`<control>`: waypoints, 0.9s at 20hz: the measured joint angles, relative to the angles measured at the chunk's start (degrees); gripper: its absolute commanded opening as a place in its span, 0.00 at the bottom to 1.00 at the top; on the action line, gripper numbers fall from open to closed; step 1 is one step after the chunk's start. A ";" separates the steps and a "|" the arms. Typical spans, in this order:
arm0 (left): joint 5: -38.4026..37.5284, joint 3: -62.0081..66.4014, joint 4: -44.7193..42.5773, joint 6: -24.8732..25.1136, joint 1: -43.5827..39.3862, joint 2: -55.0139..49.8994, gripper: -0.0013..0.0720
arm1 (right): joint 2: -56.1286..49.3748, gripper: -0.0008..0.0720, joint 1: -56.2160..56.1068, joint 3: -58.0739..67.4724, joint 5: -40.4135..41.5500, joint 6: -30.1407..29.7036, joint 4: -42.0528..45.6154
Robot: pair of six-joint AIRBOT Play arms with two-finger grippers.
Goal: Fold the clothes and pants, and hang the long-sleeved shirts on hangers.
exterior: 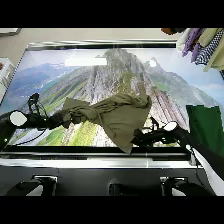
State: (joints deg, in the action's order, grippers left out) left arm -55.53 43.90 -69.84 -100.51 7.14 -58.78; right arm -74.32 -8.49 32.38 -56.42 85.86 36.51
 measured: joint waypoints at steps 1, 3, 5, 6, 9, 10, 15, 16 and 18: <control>-0.13 0.20 -0.04 0.02 0.00 0.04 0.04 | -0.07 0.05 0.02 0.26 -0.31 -0.61 -0.81; -1.11 1.33 -0.37 0.94 0.00 0.31 0.04 | -0.09 0.05 0.42 2.16 -1.11 -1.97 -1.79; -2.82 4.24 -2.25 1.79 0.00 0.66 0.04 | 0.28 0.05 1.64 6.51 -3.06 -3.13 -2.43; -4.02 6.25 -3.85 2.08 0.00 0.83 0.04 | 0.83 0.05 2.82 9.68 -3.93 -3.50 -2.60; -8.02 15.28 -10.82 2.62 0.00 1.70 0.04 | 3.63 0.05 8.55 21.49 -4.76 -2.78 -3.10; -9.33 19.21 -13.53 2.67 0.00 2.14 0.04 | 4.83 0.05 10.93 26.23 -4.79 -2.21 -3.13; -13.92 39.28 -22.51 2.82 0.00 6.34 0.04 | 12.92 0.05 21.64 48.72 -5.88 -0.76 -3.32; -14.56 42.95 -24.00 2.75 0.00 7.85 0.04 | 14.91 0.05 23.28 52.00 -6.25 -0.70 -3.32; -15.06 48.65 -25.64 2.56 0.00 11.17 0.04 | 19.52 0.05 26.12 57.27 -6.58 -0.02 -2.86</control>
State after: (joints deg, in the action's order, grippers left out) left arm -70.59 92.55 -95.48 -97.95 7.14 -47.62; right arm -54.81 17.63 89.65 -63.00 85.84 33.65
